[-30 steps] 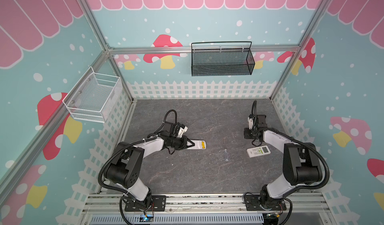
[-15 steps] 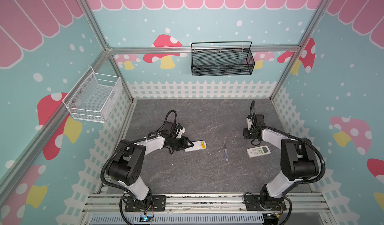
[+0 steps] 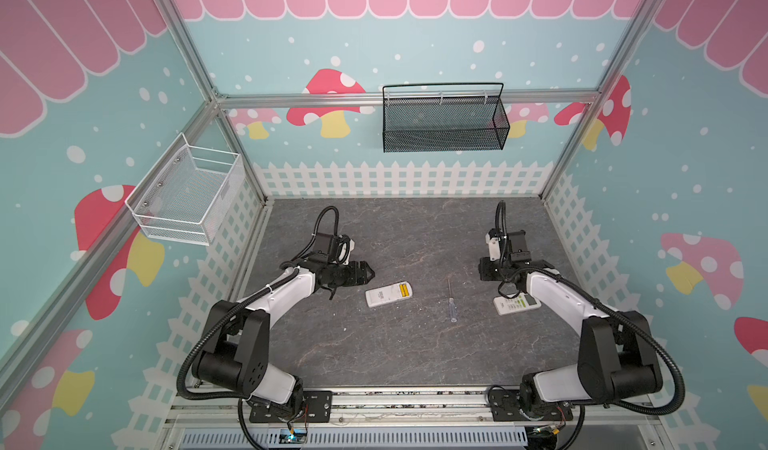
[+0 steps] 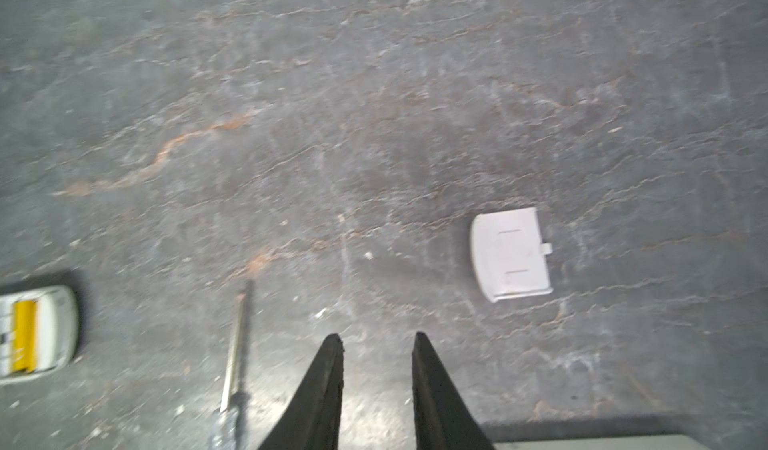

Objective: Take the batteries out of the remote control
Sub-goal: 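Lower the remote with the left gripper while the right gripper drops the cover, then reach the right gripper down and grasp the clear screwdriver handle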

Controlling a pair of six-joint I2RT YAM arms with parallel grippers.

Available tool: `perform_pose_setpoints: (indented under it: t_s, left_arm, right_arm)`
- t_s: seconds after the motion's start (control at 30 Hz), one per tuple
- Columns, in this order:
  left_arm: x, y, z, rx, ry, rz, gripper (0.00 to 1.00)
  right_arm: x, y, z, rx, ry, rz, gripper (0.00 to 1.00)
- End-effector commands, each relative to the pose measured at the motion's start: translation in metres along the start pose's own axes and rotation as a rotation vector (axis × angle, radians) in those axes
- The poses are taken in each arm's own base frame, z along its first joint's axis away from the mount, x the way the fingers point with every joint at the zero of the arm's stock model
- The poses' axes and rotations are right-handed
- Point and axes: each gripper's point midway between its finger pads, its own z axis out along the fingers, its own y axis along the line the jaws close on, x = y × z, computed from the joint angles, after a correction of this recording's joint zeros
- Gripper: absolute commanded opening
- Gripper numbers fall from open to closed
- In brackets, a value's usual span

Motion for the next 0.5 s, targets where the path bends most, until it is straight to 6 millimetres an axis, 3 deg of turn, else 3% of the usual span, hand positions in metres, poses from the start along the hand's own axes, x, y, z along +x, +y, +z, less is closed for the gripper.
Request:
perform_pose_setpoints:
  t_s: [0.0,0.17,0.3,0.4,0.47]
  left_arm:
    - [-0.014,0.014,-0.018,-0.109,-0.034,0.137,0.93]
    - [-0.028,0.018,-0.039,-0.141,-0.097,0.206,1.0]
    - [-0.037,0.03,-0.055,-0.139,-0.135,0.148,1.0]
    - [-0.042,0.036,-0.062,-0.155,-0.16,0.153,1.0]
    - [-0.044,0.037,-0.064,-0.144,-0.167,0.145,1.0]
  right_arm:
    - [0.035,0.021,-0.006,-0.032,0.083,0.061,0.33]
    - [0.052,0.062,-0.017,-0.106,0.083,0.067,0.39]
    - [0.079,0.089,-0.019,-0.133,0.138,0.044,0.42]
    - [0.097,0.102,-0.016,-0.147,0.174,0.029,0.42]
    - [0.106,0.1,-0.012,-0.114,0.204,0.018,0.41]
